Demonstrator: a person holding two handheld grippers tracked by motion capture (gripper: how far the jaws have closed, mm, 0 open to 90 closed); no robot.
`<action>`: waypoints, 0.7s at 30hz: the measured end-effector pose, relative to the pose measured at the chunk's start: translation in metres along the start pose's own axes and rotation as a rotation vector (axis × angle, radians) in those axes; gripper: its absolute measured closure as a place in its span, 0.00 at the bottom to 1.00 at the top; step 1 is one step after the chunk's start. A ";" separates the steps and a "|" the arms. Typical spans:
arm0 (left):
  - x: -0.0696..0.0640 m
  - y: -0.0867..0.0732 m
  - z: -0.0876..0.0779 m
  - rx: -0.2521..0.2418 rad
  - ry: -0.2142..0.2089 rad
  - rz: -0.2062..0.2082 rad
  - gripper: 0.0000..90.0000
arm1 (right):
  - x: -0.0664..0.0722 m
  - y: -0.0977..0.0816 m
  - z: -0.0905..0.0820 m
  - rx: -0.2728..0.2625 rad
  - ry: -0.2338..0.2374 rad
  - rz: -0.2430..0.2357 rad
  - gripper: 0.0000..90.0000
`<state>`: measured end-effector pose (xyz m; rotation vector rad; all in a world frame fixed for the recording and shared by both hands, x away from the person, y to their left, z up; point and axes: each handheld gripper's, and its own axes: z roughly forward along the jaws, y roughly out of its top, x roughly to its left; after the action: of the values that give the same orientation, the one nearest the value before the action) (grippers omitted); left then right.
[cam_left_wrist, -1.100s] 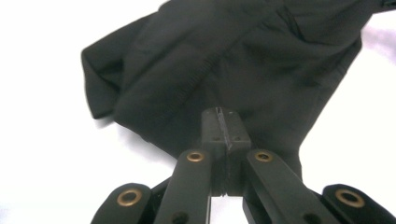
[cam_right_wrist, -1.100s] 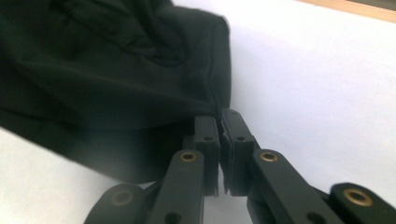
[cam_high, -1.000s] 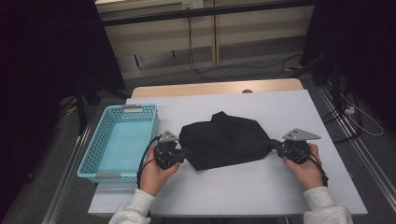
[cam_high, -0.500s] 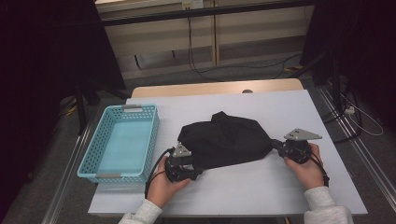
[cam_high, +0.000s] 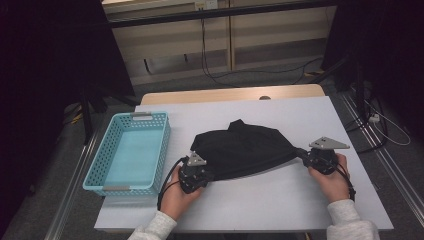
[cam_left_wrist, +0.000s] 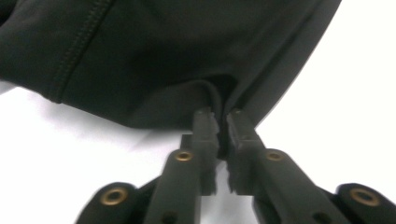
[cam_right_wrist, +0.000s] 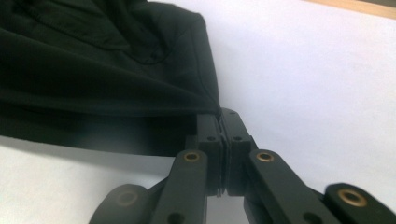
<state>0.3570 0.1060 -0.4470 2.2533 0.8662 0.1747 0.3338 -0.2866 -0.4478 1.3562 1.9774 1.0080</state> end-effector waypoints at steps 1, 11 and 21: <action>0.001 0.001 -0.001 0.010 -0.004 0.002 0.94 | 0.000 -0.001 0.000 0.002 0.003 -0.002 0.98; 0.016 0.010 -0.037 -0.073 -0.060 -0.113 0.95 | 0.017 -0.010 -0.007 0.046 0.079 -0.062 0.83; 0.016 0.010 -0.037 -0.070 -0.064 -0.111 0.95 | 0.037 -0.003 -0.009 0.016 0.156 -0.127 0.56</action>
<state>0.3612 0.1316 -0.4149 2.1285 0.9342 0.0798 0.3126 -0.2552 -0.4459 1.1749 2.1603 1.0675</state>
